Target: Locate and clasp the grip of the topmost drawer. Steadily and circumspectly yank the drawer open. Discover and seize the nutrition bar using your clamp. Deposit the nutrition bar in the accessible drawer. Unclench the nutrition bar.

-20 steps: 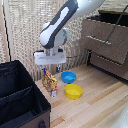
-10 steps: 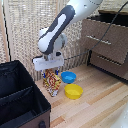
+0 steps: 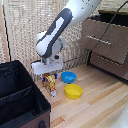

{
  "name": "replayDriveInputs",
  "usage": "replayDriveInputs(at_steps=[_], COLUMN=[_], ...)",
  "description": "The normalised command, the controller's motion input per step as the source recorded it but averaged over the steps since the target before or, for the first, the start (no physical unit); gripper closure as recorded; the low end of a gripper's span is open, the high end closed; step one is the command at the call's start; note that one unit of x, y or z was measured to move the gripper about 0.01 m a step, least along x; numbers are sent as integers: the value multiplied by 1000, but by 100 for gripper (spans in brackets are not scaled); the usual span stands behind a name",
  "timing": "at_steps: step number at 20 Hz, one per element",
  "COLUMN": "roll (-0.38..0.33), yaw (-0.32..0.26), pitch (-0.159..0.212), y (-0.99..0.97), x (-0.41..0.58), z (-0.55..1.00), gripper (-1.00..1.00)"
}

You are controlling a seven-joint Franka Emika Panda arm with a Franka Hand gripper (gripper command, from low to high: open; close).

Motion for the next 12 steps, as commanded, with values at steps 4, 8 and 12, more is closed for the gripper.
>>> replayDriveInputs(at_steps=[4,8,12], roll=[0,0,6], yaw=[-14,-44,-3], pitch=[0,-12,-7], y=[-9,-11,-46], x=[78,61,96], z=[-14,0,40], gripper=[100,100,100])
